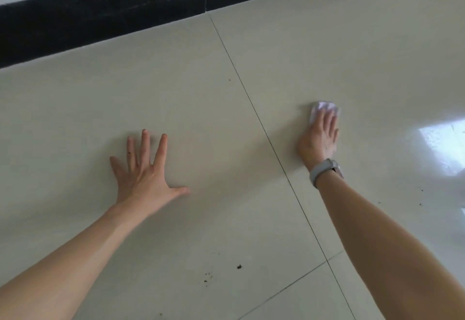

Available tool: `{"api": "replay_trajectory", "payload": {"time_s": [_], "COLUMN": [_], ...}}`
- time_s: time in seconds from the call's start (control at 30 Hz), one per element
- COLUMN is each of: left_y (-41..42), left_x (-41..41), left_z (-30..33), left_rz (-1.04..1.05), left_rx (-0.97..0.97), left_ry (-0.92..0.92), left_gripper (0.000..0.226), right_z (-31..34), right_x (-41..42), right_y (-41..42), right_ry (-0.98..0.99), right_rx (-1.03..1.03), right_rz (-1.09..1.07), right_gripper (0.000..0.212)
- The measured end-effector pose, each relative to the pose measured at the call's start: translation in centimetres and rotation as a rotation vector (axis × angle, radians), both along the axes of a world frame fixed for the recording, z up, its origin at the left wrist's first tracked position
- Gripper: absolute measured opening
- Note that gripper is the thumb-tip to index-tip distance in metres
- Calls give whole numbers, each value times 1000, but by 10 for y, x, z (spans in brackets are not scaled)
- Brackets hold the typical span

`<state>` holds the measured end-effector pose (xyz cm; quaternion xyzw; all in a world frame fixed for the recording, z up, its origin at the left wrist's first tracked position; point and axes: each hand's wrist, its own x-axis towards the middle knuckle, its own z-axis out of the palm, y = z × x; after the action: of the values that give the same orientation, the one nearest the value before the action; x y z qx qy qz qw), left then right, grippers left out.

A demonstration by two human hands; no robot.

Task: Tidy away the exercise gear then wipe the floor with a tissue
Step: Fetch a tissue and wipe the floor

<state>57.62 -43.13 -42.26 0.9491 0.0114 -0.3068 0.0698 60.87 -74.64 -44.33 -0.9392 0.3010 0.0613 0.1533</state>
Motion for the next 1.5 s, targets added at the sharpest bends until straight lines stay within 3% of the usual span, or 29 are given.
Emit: {"api": "replay_trajectory", "payload": {"time_s": [0.13,0.2,0.27,0.37,0.43,0.5,0.57,0.67,0.73,0.8,0.9,0.97,1.03,1.1,1.23,1.33,1.4,1.5], "left_y": [17,35,52,58,56,58,64,78,85,88,87,89,99,119,194,264,311,362], "left_x": [18,26,28,26,27,28,29,33,35,34,33,33,28,19,-14,-42,-66,-95], "left_z": [3,5,6,5,5,6,7,9,11,12,12,12,15,19,28,39,47,47], "left_rz": [70,156,229,257,254,252,244,222,221,226,217,217,268,366,429,487,541,581], "left_rx": [18,34,45,41,40,43,48,30,8,-13,-32,-63,-147,-191,-15,101,150,174], "left_ry": [-15,11,64,91,75,71,75,77,86,96,76,29,-76,-187,-230,-170,-135,-83], "left_gripper": [125,125,125,124,124,122,110,87,80,77,71,66,60,55,54,55,55,56], "right_z": [-20,-19,-13,1,7,7,-3,-14,-17,-13,3,9,5,-3,1,-3,-8,-2], "right_x": [0,2,26,79,113,130,116,47,31,57,116,136,131,105,9,-20,-4,39], "right_y": [115,115,88,53,60,94,142,197,181,149,111,121,160,218,354,383,375,357], "right_ry": [-183,-179,-135,12,61,29,-44,-102,-140,-136,4,65,45,-61,-12,-72,-146,0], "right_rx": [67,69,40,69,89,81,134,233,198,161,150,115,60,71,293,321,190,170], "right_rz": [964,1185,986,318,93,191,537,1223,1407,1226,640,414,427,614,1153,1481,1357,806], "right_gripper": [73,73,76,80,77,75,75,71,71,75,79,76,74,74,71,69,70,74]}}
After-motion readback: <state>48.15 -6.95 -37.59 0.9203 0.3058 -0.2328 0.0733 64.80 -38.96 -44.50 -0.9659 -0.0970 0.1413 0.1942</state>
